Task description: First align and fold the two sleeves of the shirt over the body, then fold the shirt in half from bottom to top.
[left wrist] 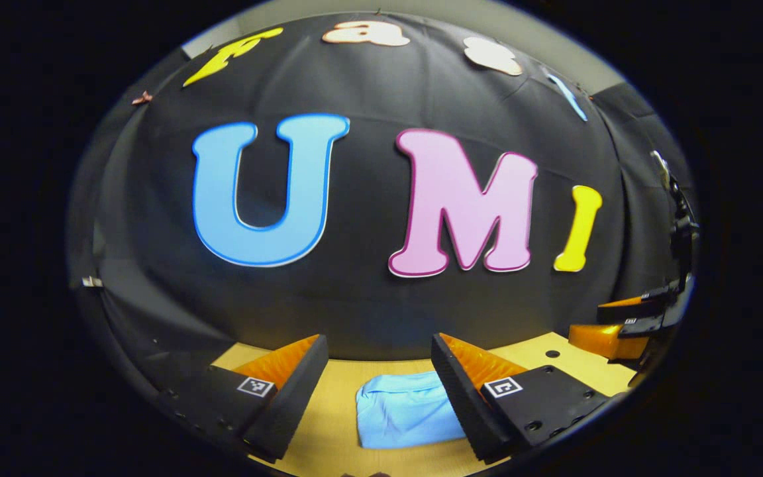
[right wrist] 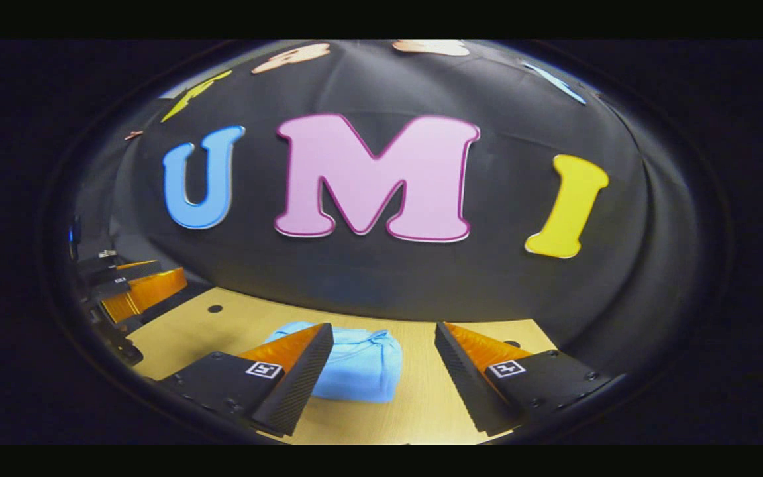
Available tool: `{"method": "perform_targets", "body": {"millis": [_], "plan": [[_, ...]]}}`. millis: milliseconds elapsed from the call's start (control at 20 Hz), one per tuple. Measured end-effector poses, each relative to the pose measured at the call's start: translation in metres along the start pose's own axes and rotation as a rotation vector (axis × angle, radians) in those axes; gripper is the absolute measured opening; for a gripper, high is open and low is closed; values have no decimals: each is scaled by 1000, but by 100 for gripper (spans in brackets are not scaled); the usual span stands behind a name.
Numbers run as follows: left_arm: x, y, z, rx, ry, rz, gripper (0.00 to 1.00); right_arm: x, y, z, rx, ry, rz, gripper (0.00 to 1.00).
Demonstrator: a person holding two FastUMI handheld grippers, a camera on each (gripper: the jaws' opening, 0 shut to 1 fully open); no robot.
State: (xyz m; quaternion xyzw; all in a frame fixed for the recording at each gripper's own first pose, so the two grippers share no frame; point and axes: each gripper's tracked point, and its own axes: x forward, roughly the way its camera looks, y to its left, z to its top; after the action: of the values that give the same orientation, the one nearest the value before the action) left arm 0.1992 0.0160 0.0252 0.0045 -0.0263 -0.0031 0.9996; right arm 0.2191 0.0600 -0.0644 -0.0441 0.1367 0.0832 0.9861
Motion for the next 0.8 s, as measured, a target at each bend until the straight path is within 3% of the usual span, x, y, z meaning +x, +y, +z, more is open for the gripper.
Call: {"method": "perform_targets", "body": {"millis": [300,500,800], "plan": [[-133,-48,14,21,-27,-92,99,-131,36,3,15,-64,21,98],[-210,-66,13,-66,-7,-117,99,-209,60,-13,-27,-56,47,97],[-306,-59,4,-152,19,-58,99,-301,54,-17,-30,-92,18,97]]}}
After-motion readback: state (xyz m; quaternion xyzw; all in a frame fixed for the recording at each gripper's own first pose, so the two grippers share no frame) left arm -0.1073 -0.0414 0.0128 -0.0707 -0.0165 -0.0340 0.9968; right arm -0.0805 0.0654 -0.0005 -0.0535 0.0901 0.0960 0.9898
